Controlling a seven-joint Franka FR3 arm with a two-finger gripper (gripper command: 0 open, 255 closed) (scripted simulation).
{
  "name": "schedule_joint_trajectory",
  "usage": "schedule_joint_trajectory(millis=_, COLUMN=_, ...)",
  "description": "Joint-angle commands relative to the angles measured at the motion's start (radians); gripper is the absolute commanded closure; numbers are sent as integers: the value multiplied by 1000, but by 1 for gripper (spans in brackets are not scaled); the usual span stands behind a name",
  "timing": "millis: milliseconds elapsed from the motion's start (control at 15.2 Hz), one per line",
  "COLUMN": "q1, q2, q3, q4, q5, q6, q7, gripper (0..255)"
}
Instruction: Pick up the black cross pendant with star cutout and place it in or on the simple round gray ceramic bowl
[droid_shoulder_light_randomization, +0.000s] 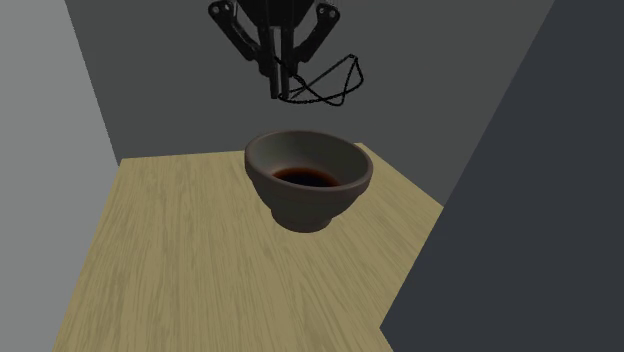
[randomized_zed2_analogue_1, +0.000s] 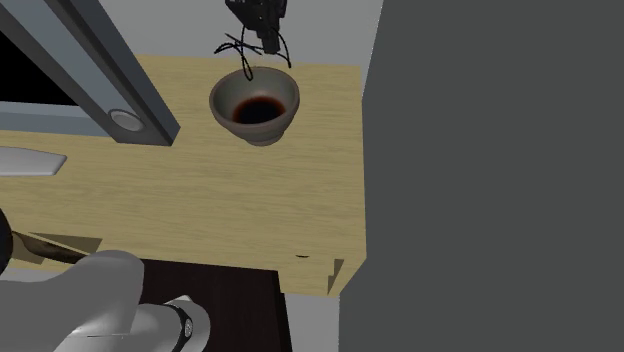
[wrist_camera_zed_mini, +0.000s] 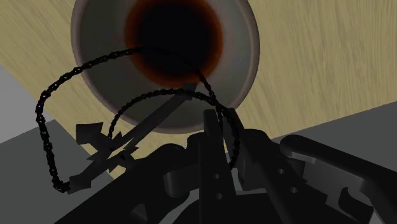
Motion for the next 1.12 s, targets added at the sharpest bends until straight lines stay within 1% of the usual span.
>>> schedule_joint_trajectory(millis=0, q1=-11, q2=-61, q3=-7, q4=-54, q5=58, q6=23, q7=-1, gripper=255)
schedule_joint_trajectory(millis=330, q1=-23, q2=-134, q3=-46, q4=-171, q5=117, q6=106, q7=-39, gripper=255)
schedule_joint_trajectory(millis=660, q1=-48, q2=-192, q3=-53, q4=-274, q5=163, q6=182, q7=-68, gripper=255)
schedule_joint_trajectory(millis=1056, q1=-102, q2=-214, q3=-15, q4=-284, q5=184, q6=189, q7=-84, gripper=255)
